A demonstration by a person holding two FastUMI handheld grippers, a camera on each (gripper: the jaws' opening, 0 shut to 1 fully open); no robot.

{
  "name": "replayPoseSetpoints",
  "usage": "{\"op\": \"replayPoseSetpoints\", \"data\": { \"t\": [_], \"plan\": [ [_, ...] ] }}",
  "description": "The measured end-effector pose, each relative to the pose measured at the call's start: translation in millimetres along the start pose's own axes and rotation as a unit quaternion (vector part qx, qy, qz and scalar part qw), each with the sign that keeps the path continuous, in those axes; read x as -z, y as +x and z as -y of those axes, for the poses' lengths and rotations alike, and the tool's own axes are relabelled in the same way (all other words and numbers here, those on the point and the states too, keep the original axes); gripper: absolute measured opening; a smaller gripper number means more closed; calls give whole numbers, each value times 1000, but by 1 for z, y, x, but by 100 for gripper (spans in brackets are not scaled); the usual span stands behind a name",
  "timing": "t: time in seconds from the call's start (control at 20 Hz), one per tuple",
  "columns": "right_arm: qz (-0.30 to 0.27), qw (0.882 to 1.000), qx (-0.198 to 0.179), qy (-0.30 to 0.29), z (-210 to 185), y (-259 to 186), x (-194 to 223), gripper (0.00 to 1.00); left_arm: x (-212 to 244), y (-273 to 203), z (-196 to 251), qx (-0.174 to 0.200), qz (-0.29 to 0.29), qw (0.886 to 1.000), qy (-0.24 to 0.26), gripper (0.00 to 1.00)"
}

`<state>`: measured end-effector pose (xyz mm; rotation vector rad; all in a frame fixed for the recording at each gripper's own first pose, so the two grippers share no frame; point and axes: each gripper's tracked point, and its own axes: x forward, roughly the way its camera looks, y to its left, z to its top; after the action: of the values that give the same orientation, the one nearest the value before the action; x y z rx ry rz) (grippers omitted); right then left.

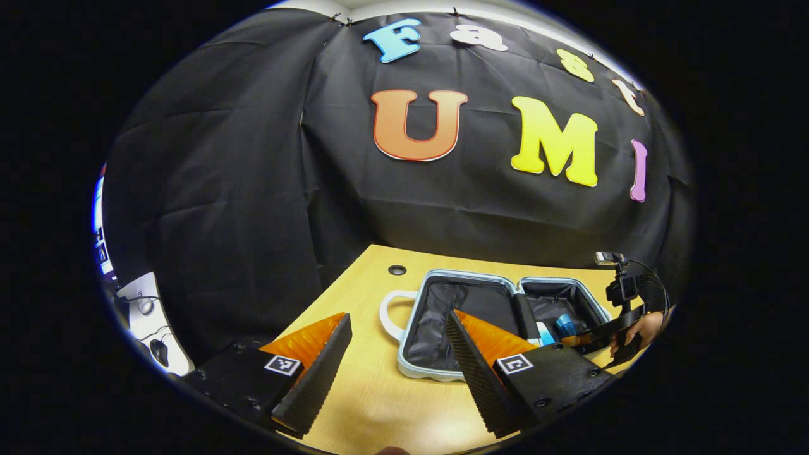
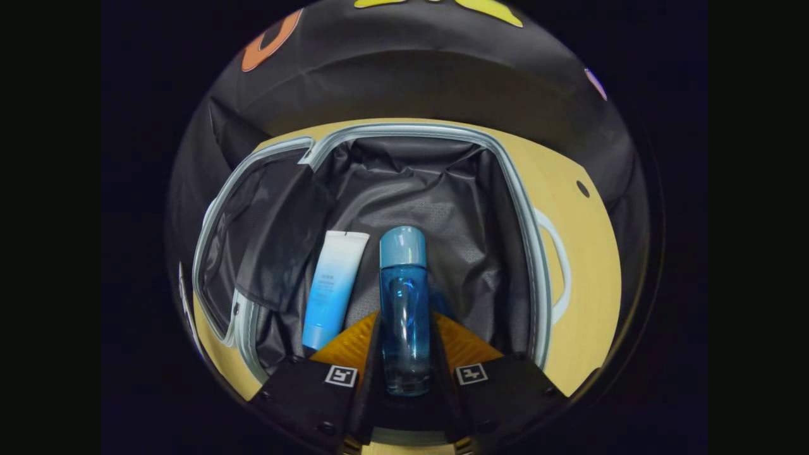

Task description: First open the suitcase, pack the skin care products into it, and then close the suitcase.

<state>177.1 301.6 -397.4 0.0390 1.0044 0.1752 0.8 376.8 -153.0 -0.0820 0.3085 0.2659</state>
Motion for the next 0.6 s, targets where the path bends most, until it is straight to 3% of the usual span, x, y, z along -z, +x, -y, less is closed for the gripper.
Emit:
{"op": "replayPoseSetpoints", "data": {
  "t": [0.1, 0.2, 0.25, 0.35, 0.45, 0.6],
  "plan": [
    [-3, 1000, -10, -2, -1, 0, 0, 39, -9, 14, -8, 5, 12, 1000, -7, 96],
    [-9, 999, -37, -8, -10, -3, 0, 46, -14, 32, -13, 17, 19, 999, -21, 96],
    [-13, 999, -51, -13, -15, -5, 1, 57, -13, 47, -17, 21, 18, 999, -30, 96],
    [-3, 998, -42, -38, -9, -5, -3, 75, -9, 72, -27, 19, 13, 999, -48, 96],
    [14, 998, -50, -34, -15, -13, -10, 80, -1, 97, -38, 11, 1, 997, -77, 96],
    [52, 996, -61, -24, -18, -45, -30, 83, 20, 134, -37, 31, -31, 988, -146, 98]
  ]
}}
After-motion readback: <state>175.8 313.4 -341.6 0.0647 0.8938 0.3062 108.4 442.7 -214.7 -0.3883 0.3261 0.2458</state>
